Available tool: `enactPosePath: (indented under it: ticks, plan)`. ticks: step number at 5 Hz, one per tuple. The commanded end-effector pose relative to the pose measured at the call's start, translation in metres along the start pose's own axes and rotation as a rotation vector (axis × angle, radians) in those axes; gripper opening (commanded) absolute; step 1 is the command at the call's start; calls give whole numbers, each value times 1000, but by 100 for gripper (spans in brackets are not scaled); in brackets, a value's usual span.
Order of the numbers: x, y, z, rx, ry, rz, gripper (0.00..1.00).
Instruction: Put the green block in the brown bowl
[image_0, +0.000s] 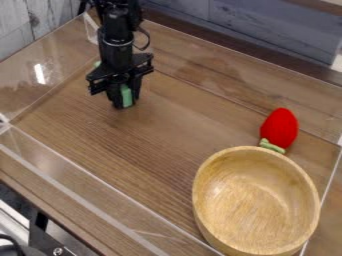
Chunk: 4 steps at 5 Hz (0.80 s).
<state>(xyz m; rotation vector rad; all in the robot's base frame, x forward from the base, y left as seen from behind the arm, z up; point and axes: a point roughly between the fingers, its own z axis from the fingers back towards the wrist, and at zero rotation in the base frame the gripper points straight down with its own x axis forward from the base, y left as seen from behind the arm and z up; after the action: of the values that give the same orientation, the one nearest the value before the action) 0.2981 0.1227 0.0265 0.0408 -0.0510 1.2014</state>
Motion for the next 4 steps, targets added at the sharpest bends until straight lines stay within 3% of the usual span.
enactPosePath:
  ticks: [1, 2, 3, 4]
  plan:
    - [-10, -6, 41, -75, -33, -57, 0]
    - [-34, -8, 64, -101, -8, -137, 0]
    - [-58, -10, 77, -113, 11, -174, 0]
    - [-92, -12, 81, -113, 30, -231, 0]
